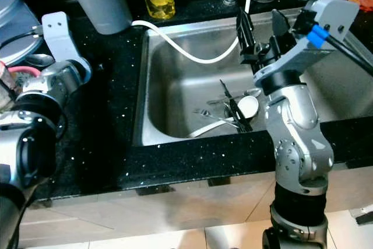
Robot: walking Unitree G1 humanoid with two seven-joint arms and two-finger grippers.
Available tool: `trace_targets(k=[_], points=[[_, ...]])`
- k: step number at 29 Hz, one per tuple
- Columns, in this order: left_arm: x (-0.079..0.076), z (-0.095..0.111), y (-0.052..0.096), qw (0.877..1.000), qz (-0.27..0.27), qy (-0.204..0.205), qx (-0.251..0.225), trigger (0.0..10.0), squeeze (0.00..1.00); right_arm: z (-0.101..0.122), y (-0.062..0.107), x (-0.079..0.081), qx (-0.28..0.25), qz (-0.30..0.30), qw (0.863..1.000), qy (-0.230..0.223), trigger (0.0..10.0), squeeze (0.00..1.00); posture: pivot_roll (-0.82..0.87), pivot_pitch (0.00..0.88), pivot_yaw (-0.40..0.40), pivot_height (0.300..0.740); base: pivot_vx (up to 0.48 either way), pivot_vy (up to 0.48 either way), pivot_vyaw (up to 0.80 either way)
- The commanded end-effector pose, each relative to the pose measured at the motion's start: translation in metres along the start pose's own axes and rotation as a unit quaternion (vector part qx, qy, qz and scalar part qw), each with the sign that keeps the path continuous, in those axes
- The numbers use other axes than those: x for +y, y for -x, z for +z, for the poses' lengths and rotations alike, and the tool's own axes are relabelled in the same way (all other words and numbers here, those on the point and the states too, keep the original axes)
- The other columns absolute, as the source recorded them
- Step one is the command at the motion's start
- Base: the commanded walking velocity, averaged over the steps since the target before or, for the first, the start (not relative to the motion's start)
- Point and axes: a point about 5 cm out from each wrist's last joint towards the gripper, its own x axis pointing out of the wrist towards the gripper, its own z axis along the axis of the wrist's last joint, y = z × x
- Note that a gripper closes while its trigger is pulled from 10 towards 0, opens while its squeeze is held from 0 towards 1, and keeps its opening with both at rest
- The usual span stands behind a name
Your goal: Kitchen organization
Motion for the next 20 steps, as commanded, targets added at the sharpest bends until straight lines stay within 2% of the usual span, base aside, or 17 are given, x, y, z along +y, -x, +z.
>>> trace_targets(k=[1,2,6,8,9,10,14,17,19,20], points=[[0.003,-0.034,0.000,0.998,0.002,0.008,0.069,10.0,0.00,0.001,0.000,0.004,-0.002,0.013,1.000,-0.006,10.0,0.00,-0.12,0.303,0.131,0.740,0.000,0.000,0.00],[-0.004,-0.036,0.000,0.997,-0.013,0.025,0.077,10.0,0.00,0.001,-0.001,0.004,-0.002,0.015,1.000,-0.007,10.0,0.00,-0.11,0.297,0.128,0.740,0.000,0.000,0.00],[-0.009,-0.036,0.000,0.996,-0.023,0.031,0.081,10.0,0.00,0.000,-0.002,0.004,-0.001,0.017,1.000,-0.008,10.0,0.00,-0.11,0.293,0.125,0.740,0.000,0.000,0.00],[-0.020,-0.036,0.000,0.994,-0.047,0.047,0.091,10.0,0.00,-0.001,-0.003,0.005,-0.001,0.019,1.000,-0.010,10.0,0.00,-0.11,0.283,0.125,0.740,0.000,0.000,0.00],[-0.020,-0.036,0.000,0.994,-0.047,0.047,0.091,10.0,0.00,-0.001,-0.003,0.005,-0.001,0.019,1.000,-0.010,10.0,0.00,-0.11,0.283,0.125,0.740,0.000,0.000,0.00],[-0.029,-0.036,0.000,0.991,-0.065,0.060,0.099,10.0,0.00,-0.001,-0.003,0.005,-0.002,0.022,1.000,-0.011,10.0,0.00,-0.11,0.281,0.124,0.740,0.000,0.000,0.00],[-0.039,-0.029,0.003,0.990,-0.083,0.066,0.098,10.0,0.00,-0.002,-0.004,0.006,-0.002,0.023,1.000,-0.011,10.0,0.00,-0.11,0.276,0.125,0.740,0.000,0.000,0.00],[-0.038,-0.026,0.004,0.990,-0.082,0.066,0.093,10.0,0.00,-0.002,-0.003,0.006,-0.002,0.023,1.000,-0.011,10.0,0.00,-0.11,0.271,0.124,0.740,0.000,0.000,0.00],[-0.035,-0.010,0.004,0.995,-0.077,0.035,0.045,10.0,0.00,-0.002,-0.003,0.005,-0.002,0.023,1.000,-0.011,10.0,0.00,-0.11,0.266,0.121,0.740,0.000,0.000,0.00],[-0.035,-0.010,0.004,0.995,-0.077,0.035,0.045,10.0,0.00,-0.002,-0.003,0.005,-0.002,0.023,1.000,-0.011,10.0,0.00,-0.11,0.266,0.121,0.740,0.000,0.000,0.00]])
